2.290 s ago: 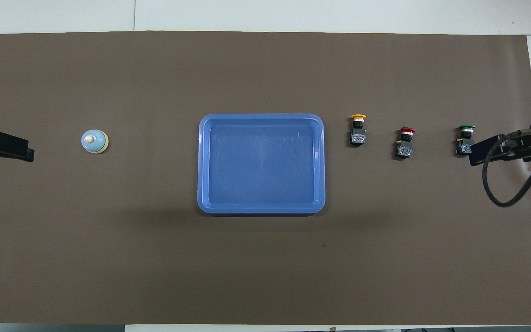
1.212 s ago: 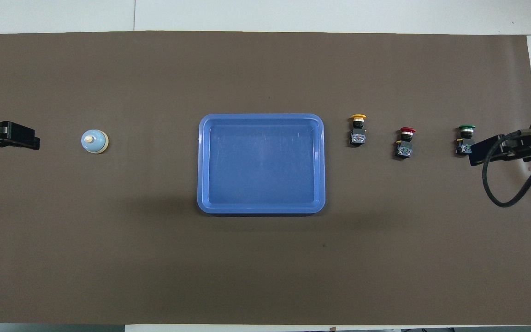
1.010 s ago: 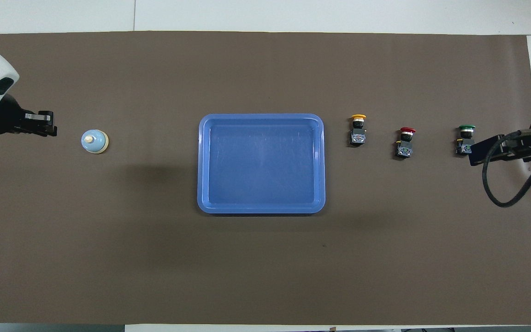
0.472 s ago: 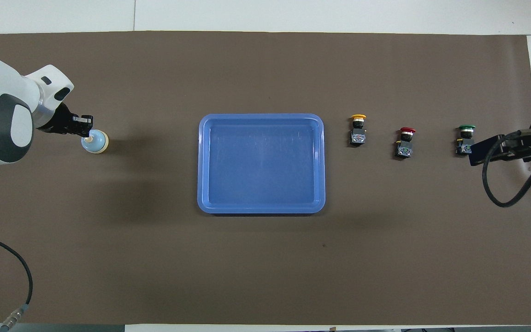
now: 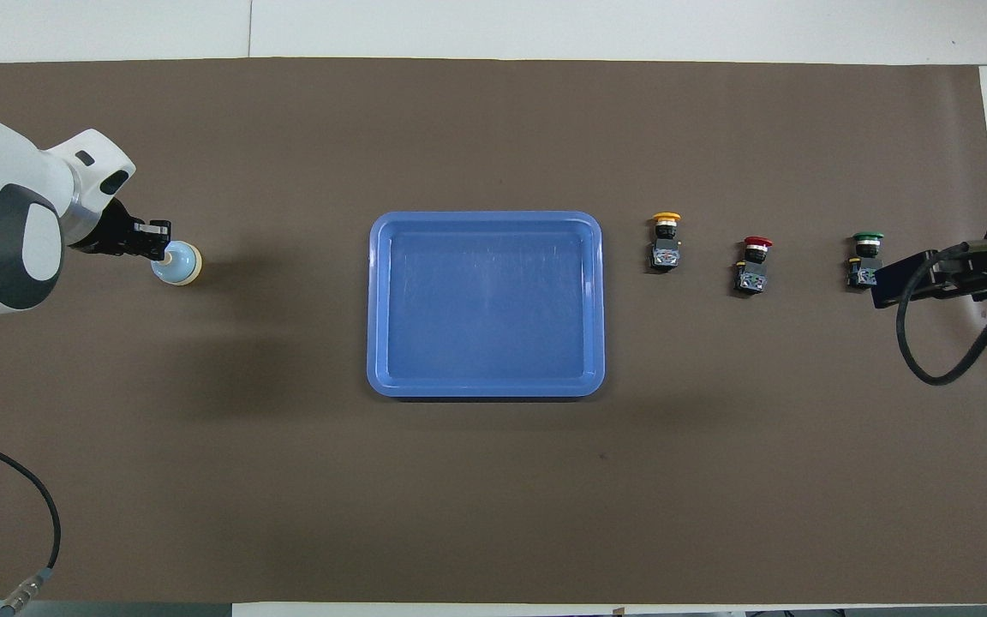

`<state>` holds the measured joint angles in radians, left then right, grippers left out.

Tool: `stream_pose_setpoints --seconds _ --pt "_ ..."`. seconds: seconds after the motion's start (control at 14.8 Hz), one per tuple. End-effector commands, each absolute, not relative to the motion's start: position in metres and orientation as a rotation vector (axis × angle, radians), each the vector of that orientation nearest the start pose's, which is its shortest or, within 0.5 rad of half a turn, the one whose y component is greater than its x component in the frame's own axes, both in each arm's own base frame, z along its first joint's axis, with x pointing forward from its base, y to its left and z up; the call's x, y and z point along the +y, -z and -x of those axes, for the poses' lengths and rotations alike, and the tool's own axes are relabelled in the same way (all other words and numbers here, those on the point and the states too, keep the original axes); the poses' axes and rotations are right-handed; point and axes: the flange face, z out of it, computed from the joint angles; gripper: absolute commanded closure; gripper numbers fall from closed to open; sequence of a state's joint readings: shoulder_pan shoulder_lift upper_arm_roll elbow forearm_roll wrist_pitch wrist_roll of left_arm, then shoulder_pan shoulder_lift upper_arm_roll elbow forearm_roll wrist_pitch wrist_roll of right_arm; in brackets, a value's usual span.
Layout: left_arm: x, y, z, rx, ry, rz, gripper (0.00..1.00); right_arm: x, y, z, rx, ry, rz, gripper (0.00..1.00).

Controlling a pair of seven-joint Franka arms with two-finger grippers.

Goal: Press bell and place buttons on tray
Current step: 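Move the left gripper over the bell and press down on it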

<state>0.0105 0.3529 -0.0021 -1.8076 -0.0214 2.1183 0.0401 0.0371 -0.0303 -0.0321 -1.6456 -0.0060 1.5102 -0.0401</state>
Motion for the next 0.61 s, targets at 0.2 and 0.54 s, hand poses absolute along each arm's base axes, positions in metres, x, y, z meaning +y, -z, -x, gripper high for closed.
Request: stream_pose_setpoints --seconds 0.2,0.54 --pt "0.018 -0.323 -0.614 0.043 -0.008 3.158 1.0 -0.002 -0.603 -0.53 -0.08 -0.169 3.145 0.0" --pt "0.018 -0.428 -0.623 0.048 -0.045 3.161 0.8 -0.001 -0.603 -0.53 -0.082 -0.169 3.145 0.0"
